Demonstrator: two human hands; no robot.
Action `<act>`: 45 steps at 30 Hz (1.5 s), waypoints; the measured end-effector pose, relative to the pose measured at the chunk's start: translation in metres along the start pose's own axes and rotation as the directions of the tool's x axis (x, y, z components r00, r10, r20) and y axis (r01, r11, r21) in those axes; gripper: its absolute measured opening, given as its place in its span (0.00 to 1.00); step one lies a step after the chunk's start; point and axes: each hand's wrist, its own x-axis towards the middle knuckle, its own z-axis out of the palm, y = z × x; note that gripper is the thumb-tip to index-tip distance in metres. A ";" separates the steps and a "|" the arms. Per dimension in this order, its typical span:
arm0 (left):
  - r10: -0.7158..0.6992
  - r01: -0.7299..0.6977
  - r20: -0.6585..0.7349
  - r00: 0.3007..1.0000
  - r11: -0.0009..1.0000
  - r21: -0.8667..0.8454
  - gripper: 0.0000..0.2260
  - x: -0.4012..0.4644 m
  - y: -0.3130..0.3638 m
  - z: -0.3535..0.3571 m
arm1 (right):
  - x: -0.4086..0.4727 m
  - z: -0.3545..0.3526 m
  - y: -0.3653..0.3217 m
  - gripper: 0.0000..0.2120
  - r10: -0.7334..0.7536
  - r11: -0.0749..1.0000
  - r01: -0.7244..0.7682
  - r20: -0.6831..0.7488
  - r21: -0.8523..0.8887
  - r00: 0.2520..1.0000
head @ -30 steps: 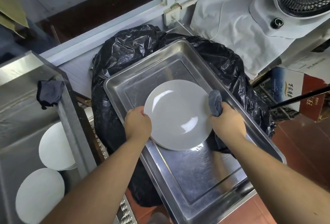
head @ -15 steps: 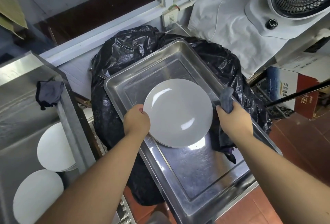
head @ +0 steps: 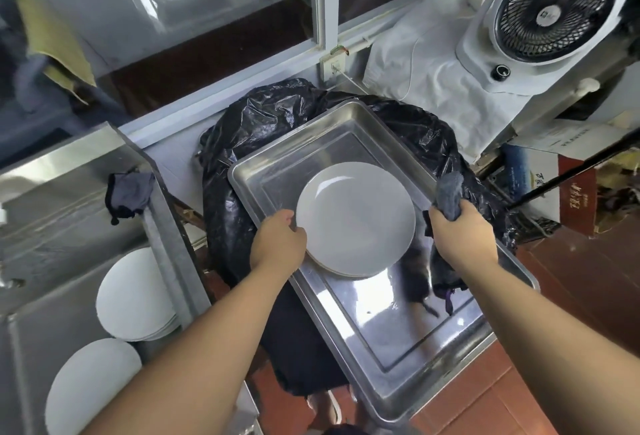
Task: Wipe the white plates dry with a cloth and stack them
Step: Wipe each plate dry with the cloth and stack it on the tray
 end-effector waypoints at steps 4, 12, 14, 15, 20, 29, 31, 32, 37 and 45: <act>0.070 -0.071 0.013 0.997 0.997 0.041 0.21 -0.023 -0.001 -0.020 | -0.032 -0.002 -0.019 0.12 -0.055 0.999 0.055 0.007 -0.003 0.998; 0.224 -0.231 0.055 0.973 0.945 0.233 0.22 -0.070 -0.009 -0.064 | -0.096 -0.008 -0.058 0.13 -0.197 0.980 0.197 0.059 0.003 0.979; 0.247 -0.250 0.045 0.968 0.931 0.267 0.21 -0.083 -0.012 -0.074 | -0.108 -0.009 -0.067 0.13 -0.226 0.974 0.226 0.082 0.003 0.971; 0.256 -0.254 0.032 0.966 0.924 0.287 0.21 -0.090 -0.015 -0.078 | -0.113 -0.009 -0.071 0.13 -0.248 0.968 0.249 0.093 -0.001 0.964; 0.232 -0.191 -0.068 0.970 0.907 0.376 0.21 -0.126 -0.032 -0.102 | -0.133 0.001 -0.093 0.09 -0.445 0.890 0.455 0.176 -0.017 0.878; -0.014 0.105 -0.261 0.965 0.935 0.340 0.21 -0.222 -0.080 -0.127 | -0.198 0.036 -0.120 0.11 -0.660 0.695 0.718 0.436 0.043 0.612; -0.063 0.160 -0.288 0.956 0.931 0.328 0.21 -0.246 -0.100 -0.127 | -0.218 0.048 -0.121 0.10 -0.677 0.665 0.742 0.488 0.084 0.552; -0.090 0.191 -0.306 0.948 0.927 0.321 0.21 -0.258 -0.111 -0.128 | -0.229 0.053 -0.121 0.10 -0.683 0.649 0.755 0.510 0.094 0.523; -0.243 0.367 -0.411 0.878 0.895 0.254 0.20 -0.313 -0.168 -0.146 | -0.290 0.079 -0.128 0.10 -0.703 0.549 0.825 0.609 0.135 0.368; -0.332 0.454 -0.495 0.802 0.879 0.145 0.21 -0.379 -0.262 -0.189 | -0.402 0.129 -0.152 0.11 -0.706 0.434 0.885 0.674 0.171 0.216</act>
